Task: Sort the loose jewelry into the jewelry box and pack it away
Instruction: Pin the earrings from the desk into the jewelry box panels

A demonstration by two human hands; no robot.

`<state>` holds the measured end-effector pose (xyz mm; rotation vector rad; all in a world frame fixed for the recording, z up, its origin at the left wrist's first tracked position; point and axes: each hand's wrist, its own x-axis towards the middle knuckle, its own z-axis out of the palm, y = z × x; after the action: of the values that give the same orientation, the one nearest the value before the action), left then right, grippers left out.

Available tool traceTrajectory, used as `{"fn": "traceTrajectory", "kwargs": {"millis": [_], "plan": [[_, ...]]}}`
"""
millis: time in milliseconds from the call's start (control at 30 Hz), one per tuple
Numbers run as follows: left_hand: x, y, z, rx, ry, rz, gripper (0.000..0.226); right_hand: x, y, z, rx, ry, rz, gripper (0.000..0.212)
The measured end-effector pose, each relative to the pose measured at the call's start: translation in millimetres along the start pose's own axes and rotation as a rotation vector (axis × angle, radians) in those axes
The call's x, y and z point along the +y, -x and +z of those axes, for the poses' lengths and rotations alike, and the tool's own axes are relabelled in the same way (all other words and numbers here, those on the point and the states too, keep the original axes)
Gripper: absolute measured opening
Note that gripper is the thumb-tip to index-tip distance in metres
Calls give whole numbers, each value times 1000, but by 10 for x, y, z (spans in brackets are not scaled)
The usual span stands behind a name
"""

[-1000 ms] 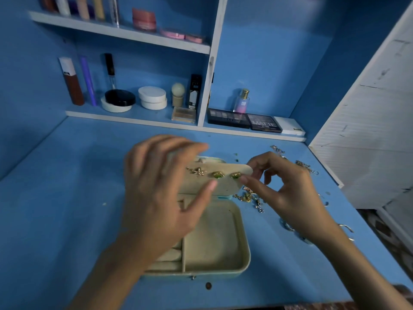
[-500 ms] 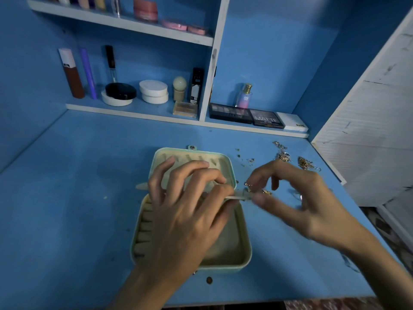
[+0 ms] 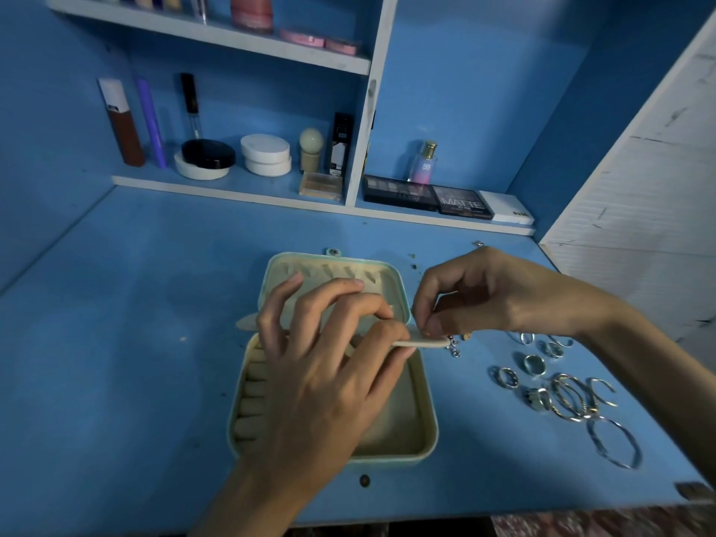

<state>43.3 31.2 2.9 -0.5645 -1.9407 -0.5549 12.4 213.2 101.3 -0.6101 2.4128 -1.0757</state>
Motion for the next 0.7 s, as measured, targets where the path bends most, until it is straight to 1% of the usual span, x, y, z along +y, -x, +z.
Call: {"fn": "traceTrajectory", "kwargs": {"millis": [200,333,433,467,533,567,633,700], "plan": [[3,26,-11,-13,-18,5,15,33,-31,11,-35,47,-7,5],[2,34,-17,-14,-21,9,15,15,-8,18,-30,102,-39,14],[5,40,-24,-9,-18,13,17,18,10,35,8,138,-62,19],[5,40,-23,-7,-17,16,16,10,17,36,15,162,-72,18],[-1,38,-14,-3,-15,19,14,-10,31,10,4,185,-83,7],[-6,35,-9,1,-17,18,15,-26,40,-12,-8,189,-81,5],[-14,28,1,13,-14,13,16,-62,48,-46,-23,169,-79,13],[-12,25,8,20,-10,11,15,-85,37,-66,-35,161,-82,14]]}}
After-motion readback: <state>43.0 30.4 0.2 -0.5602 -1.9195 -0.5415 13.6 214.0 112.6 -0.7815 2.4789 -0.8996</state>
